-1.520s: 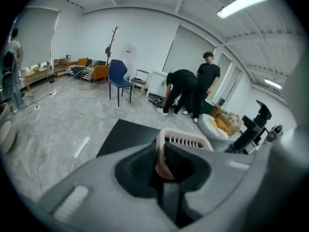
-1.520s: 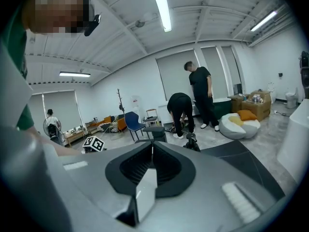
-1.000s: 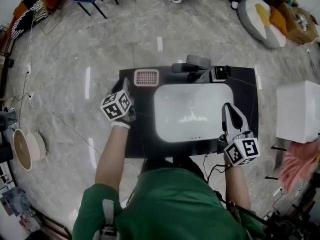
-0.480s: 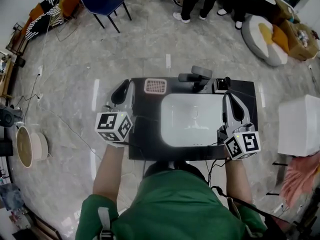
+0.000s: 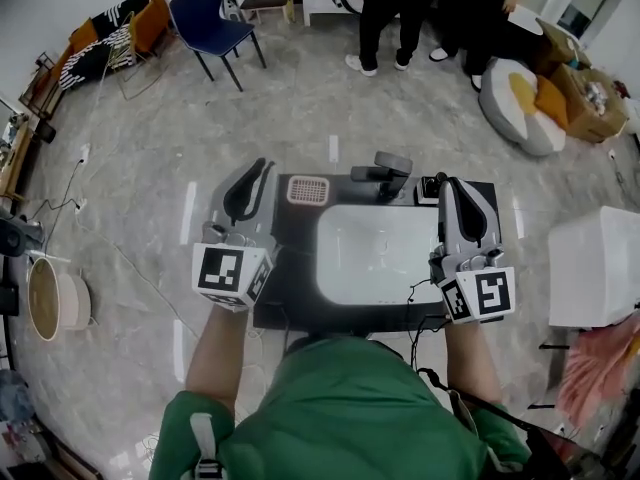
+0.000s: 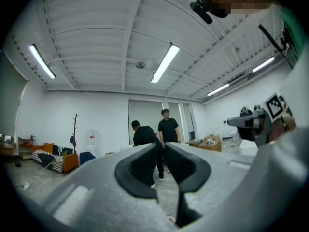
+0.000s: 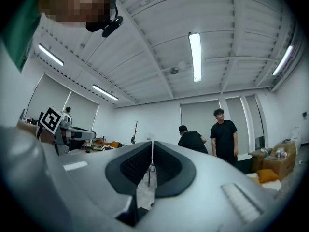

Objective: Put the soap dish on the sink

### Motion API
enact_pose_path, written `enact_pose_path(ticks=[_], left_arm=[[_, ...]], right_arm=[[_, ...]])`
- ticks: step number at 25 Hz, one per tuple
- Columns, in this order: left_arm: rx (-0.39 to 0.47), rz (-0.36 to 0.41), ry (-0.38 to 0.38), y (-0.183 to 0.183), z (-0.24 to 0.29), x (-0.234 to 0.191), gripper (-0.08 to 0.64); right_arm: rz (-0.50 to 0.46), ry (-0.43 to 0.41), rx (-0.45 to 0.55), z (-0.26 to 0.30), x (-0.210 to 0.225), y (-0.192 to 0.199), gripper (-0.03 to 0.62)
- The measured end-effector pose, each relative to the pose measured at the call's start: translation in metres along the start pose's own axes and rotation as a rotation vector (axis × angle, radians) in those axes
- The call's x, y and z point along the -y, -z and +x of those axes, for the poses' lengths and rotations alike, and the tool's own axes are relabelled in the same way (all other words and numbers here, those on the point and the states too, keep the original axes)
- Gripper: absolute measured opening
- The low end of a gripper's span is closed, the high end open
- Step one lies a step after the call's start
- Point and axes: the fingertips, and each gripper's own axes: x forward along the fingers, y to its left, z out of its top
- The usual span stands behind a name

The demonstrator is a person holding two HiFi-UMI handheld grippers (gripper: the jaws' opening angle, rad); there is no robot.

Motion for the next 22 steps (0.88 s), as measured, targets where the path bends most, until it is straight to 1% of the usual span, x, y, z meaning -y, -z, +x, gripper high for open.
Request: enact_pose_path(ticks=[2,5,8,12,14,18,22], left_arm=[[0.048,0.033,-0.011,-0.02,-0.003,0.008,0.048],[0.074,0.06,-0.01,-0.035,-0.007,0.021,0.048],[0.079,0.054,-0.004,-0.041,-0.003,0.027,0.048],[0.061,0.06,0.006,-0.04,-0.002,0.027,0.048],[0.062,0.047,0.009,-0.042,0.0,0.027,0.048],[0.057,0.087,0.019,-0.038,0.003,0.027,0.048],[0.071,0.036,-0.004,-0.043,0.006,0.024,0.048]], right_arm=[[-0.026,0.008,0.024,-0.003,-0.001,-0.012,0.008],[-0.049,0.027,0.057,-0.007,0.0,-0.025,0.008],[-0.046,0.025,0.082,-0.007,0.001,-0.034,0.008],[-0.042,0.022,0.098,-0.01,-0.001,-0.044,0.008],[-0.039,0.023,0.103,-0.011,-0.001,-0.045,0.008],[-0.023,0.023,0.104,-0.01,0.003,-0.044,0.008],[-0.008,0.028,0.104,-0.007,0.007,-0.041,0.008]])
